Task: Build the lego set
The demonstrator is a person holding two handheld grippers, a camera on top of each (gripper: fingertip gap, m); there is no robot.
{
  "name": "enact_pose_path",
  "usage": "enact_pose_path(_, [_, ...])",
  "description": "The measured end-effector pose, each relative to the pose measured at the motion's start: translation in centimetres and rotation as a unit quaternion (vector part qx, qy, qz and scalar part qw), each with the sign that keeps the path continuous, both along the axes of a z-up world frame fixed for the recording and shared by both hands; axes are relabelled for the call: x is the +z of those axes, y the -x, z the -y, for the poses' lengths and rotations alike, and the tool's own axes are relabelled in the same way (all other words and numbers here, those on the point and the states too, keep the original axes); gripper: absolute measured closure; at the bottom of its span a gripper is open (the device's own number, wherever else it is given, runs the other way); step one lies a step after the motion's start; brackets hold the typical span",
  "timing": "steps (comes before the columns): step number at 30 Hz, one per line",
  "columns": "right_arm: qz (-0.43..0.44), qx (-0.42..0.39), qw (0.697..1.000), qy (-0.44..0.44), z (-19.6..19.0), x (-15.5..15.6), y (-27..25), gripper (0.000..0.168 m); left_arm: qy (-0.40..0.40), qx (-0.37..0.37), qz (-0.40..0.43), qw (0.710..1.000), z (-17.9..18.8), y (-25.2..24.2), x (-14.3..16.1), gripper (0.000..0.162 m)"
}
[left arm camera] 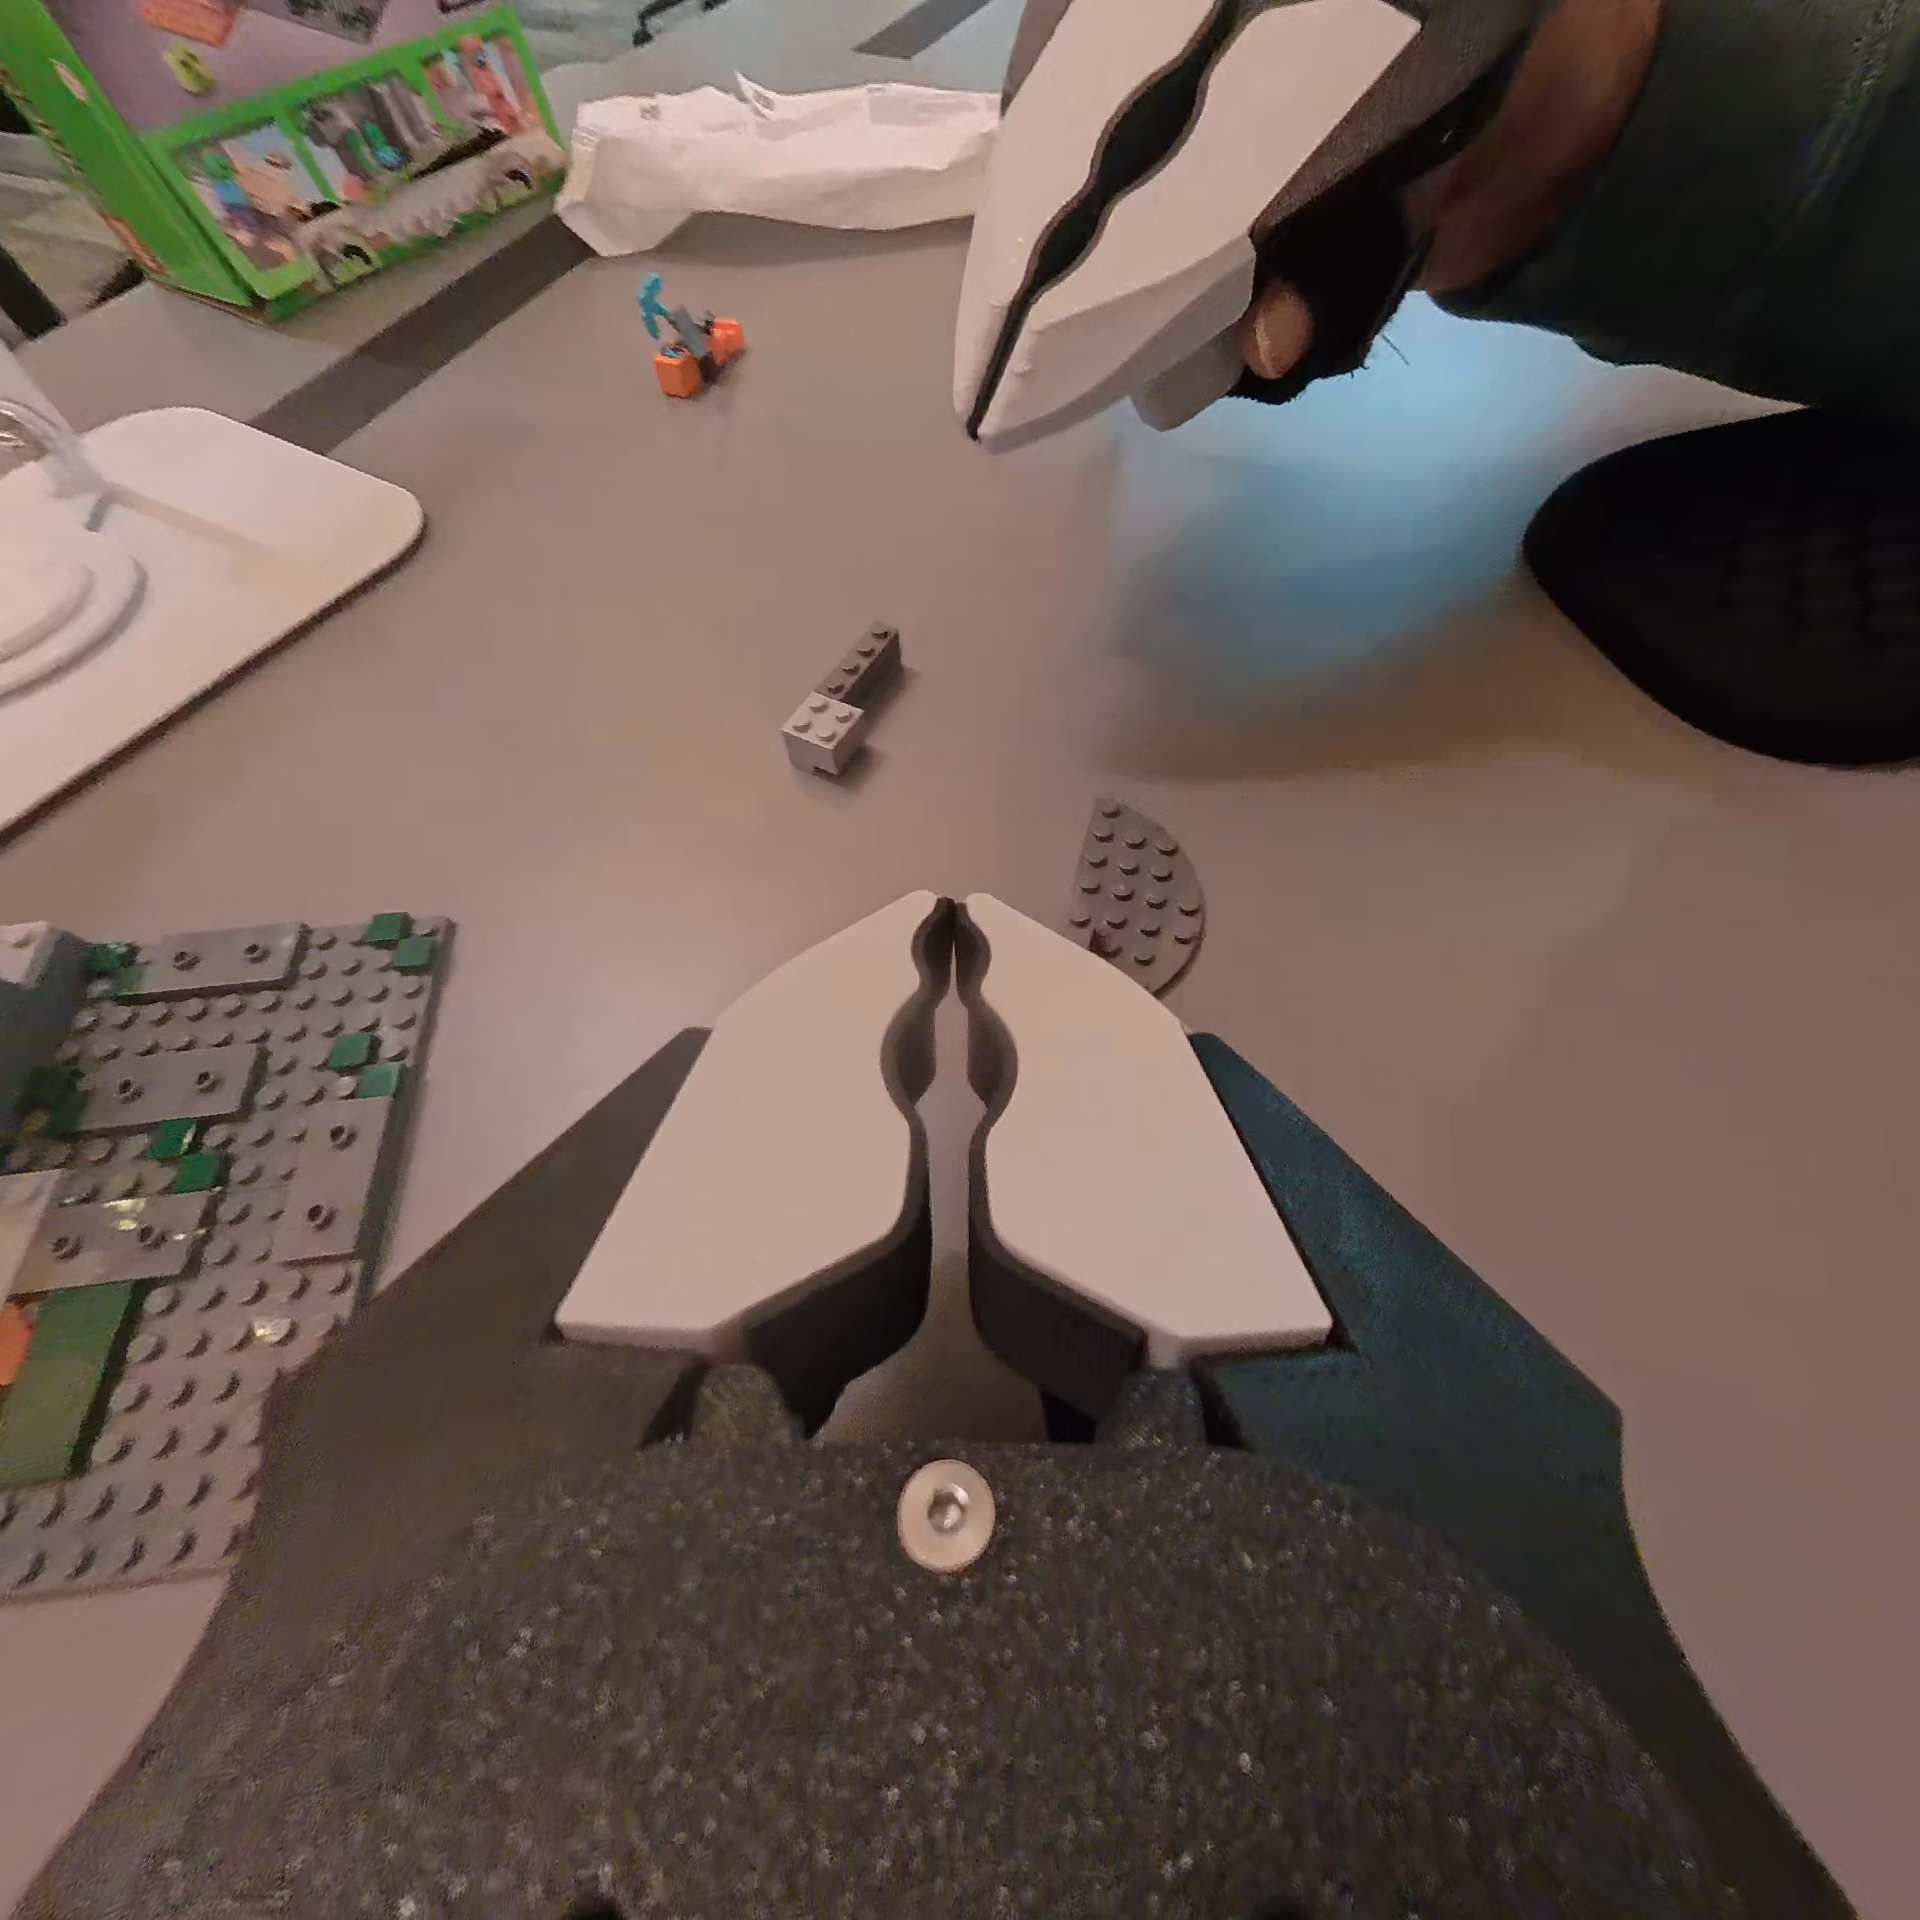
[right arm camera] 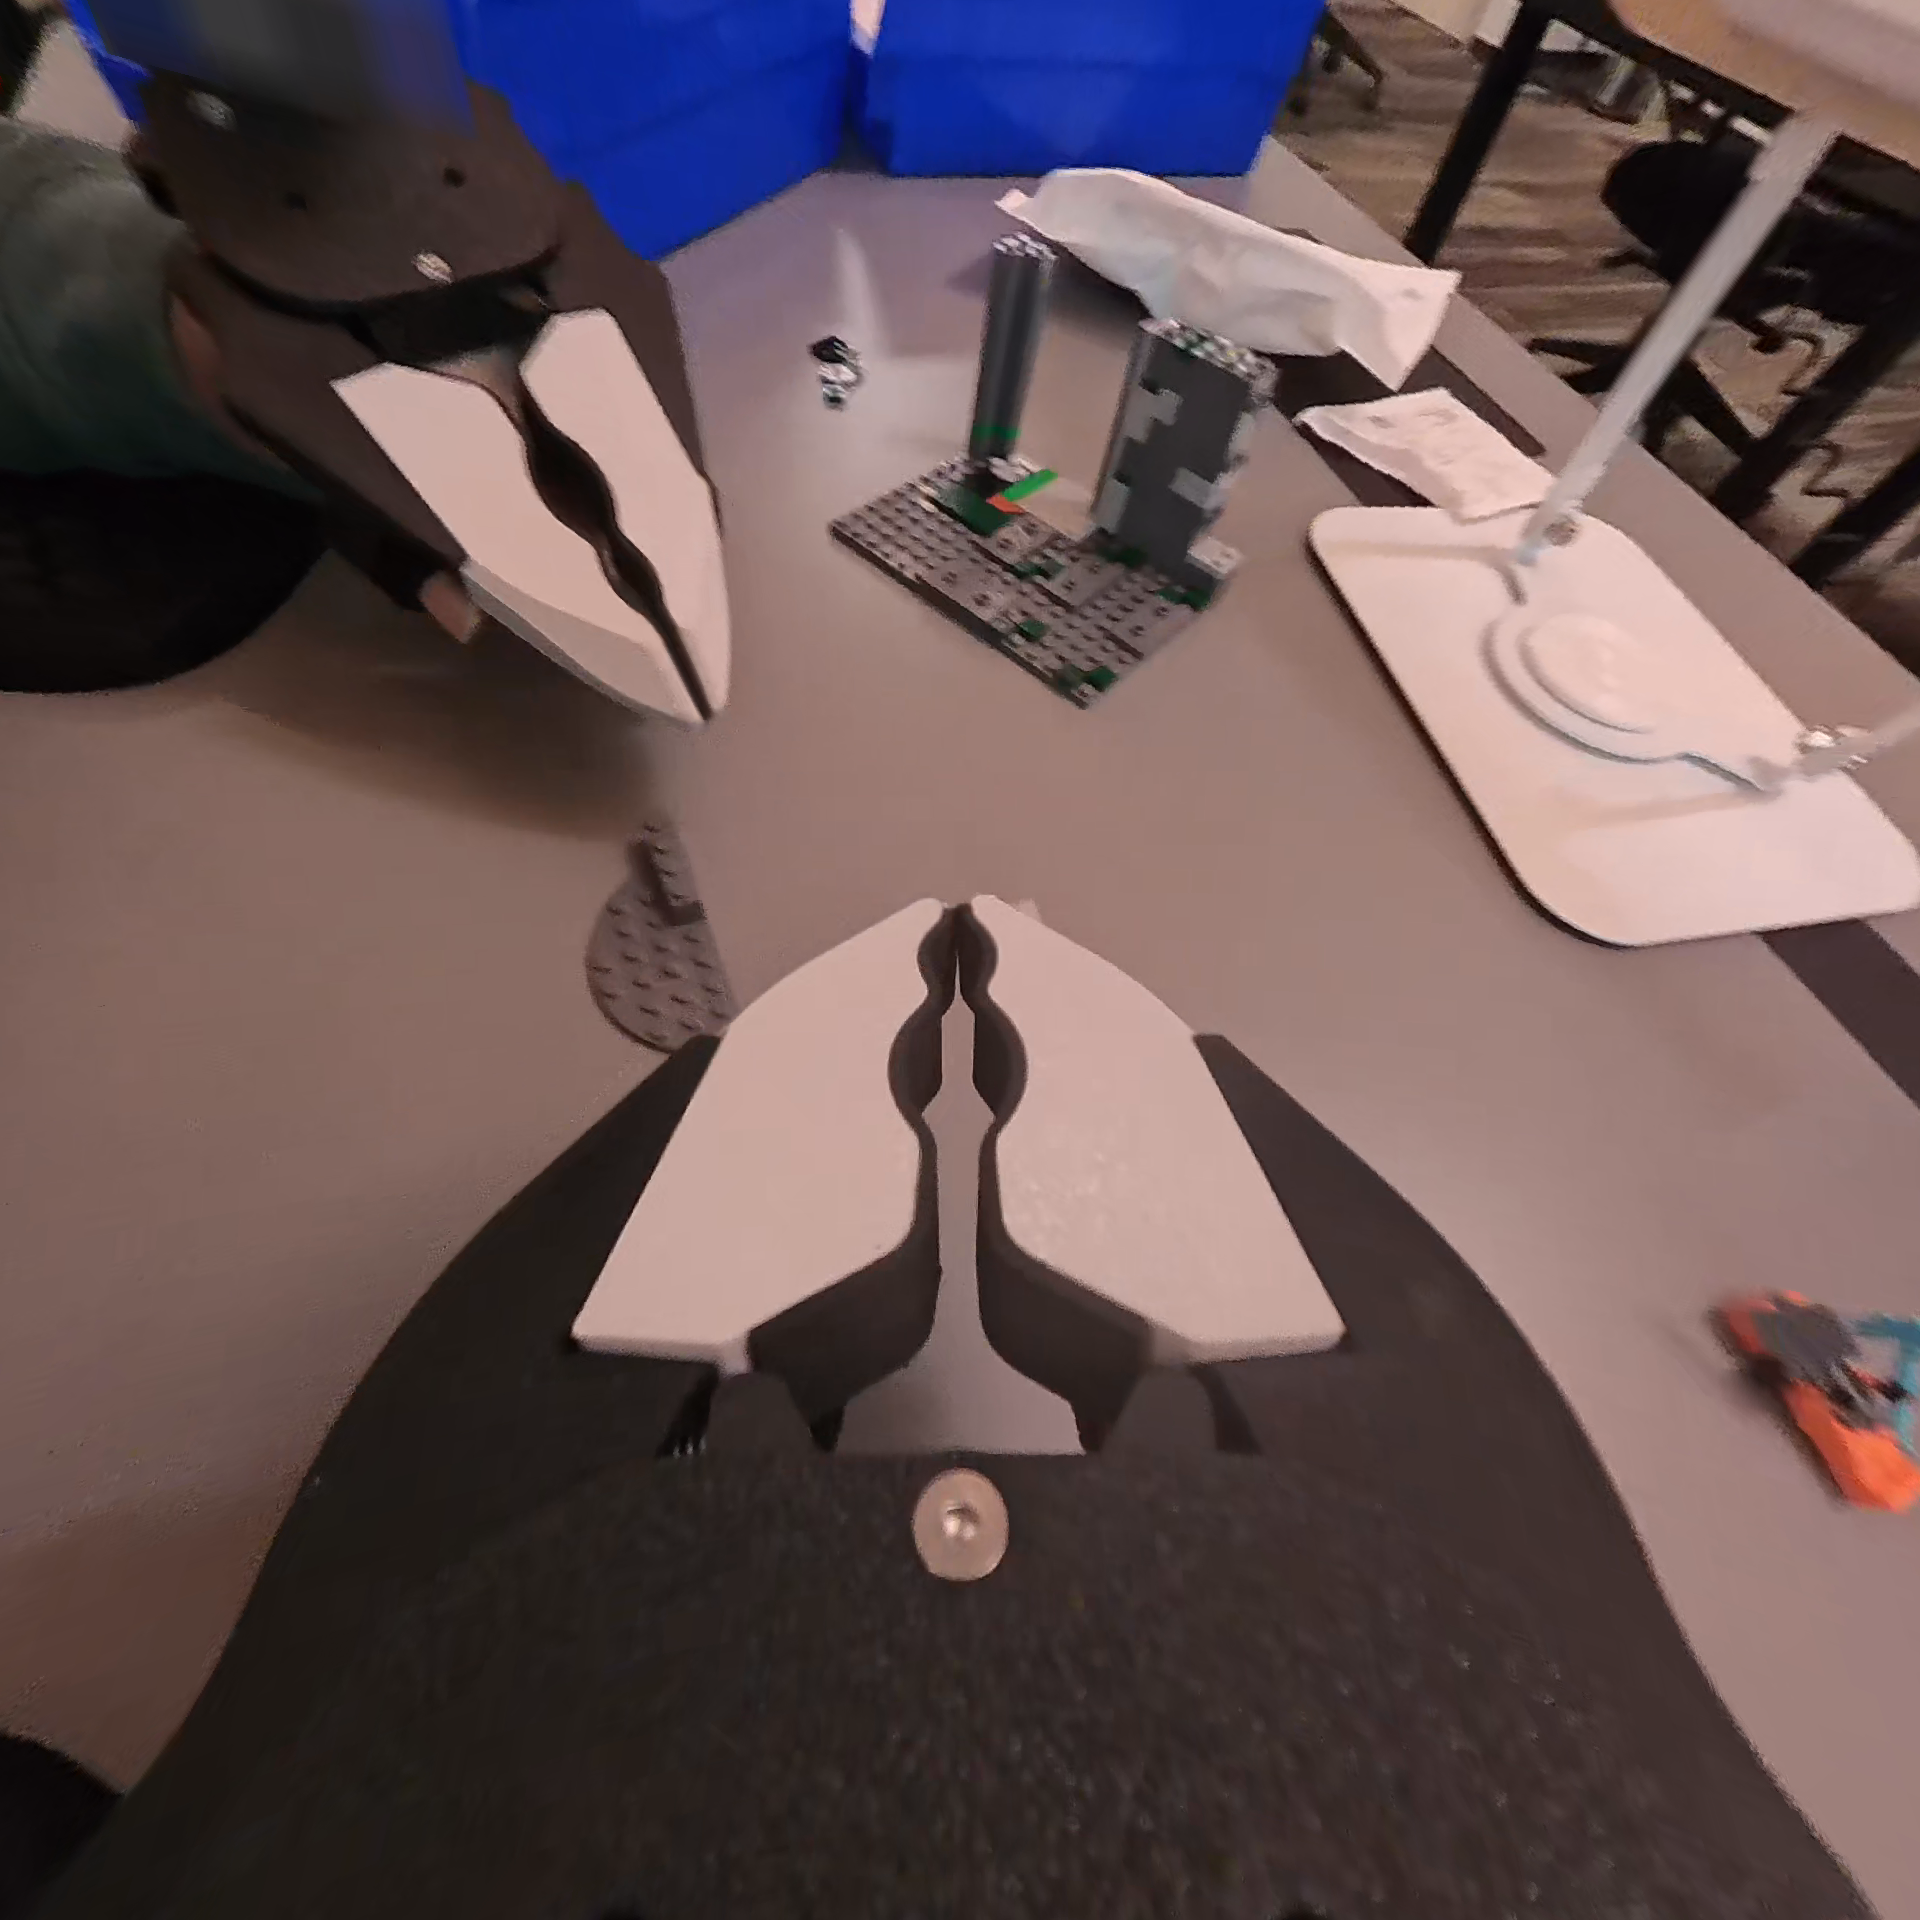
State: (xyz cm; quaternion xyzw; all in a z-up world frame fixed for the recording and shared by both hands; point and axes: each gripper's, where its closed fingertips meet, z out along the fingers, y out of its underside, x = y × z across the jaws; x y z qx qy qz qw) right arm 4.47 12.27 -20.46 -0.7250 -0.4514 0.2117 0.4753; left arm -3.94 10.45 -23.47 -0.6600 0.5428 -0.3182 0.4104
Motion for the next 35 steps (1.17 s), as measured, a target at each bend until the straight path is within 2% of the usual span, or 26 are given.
enact_pose_path(3, [0.047, -0.017, 0.999, -0.001, -0.7, -1.2, -1.5, 0.168, -0.011, 0.017, 0.002, 1.000, -0.6, 0.3, 0.1, 0.162])
enact_pose_path(9, [0.102, 0.010, 0.994, 0.042, -1.8, -4.1, -1.5, 0.145, -0.007, 0.018, -0.005, 1.000, -0.8, 0.3, -0.5, 0.162])
enact_pose_path(12, [0.107, 0.036, 0.991, 0.066, -2.6, -5.1, -0.6, 0.142, -0.013, 0.016, -0.011, 1.000, -0.8, 0.3, -0.7, 0.162])
enact_pose_path(17, [0.121, 0.081, 0.984, 0.104, -3.2, -6.5, 0.9, 0.142, -0.013, 0.011, -0.007, 1.000, -0.6, 0.3, -0.6, 0.162])
enact_pose_path(20, [0.133, 0.090, 0.982, 0.101, -3.5, -6.8, 1.0, 0.160, -0.012, 0.006, -0.003, 1.000, -0.5, 0.3, -0.5, 0.162])
enact_pose_path(21, [0.131, 0.095, 0.982, 0.098, -3.4, -6.6, 1.1, 0.161, -0.011, 0.004, -0.003, 1.000, -0.5, 0.3, -0.5, 0.162])
enact_pose_path(27, [0.120, 0.145, 0.980, 0.070, 0.3, -3.7, 2.5, 0.161, -0.013, -0.011, -0.006, 1.000, -0.1, 0.1, -0.7, 0.162])
enact_pose_path(31, [0.138, 0.166, 0.973, 0.082, 3.2, -4.5, 3.4, 0.161, -0.015, -0.019, -0.013, 1.000, 0.1, 0.0, -0.9, 0.162])
enact_pose_path(35, [0.151, 0.168, 0.970, 0.088, 3.9, -5.5, 4.0, 0.161, -0.023, -0.024, -0.018, 0.999, 0.3, -0.1, -1.0, 0.162])
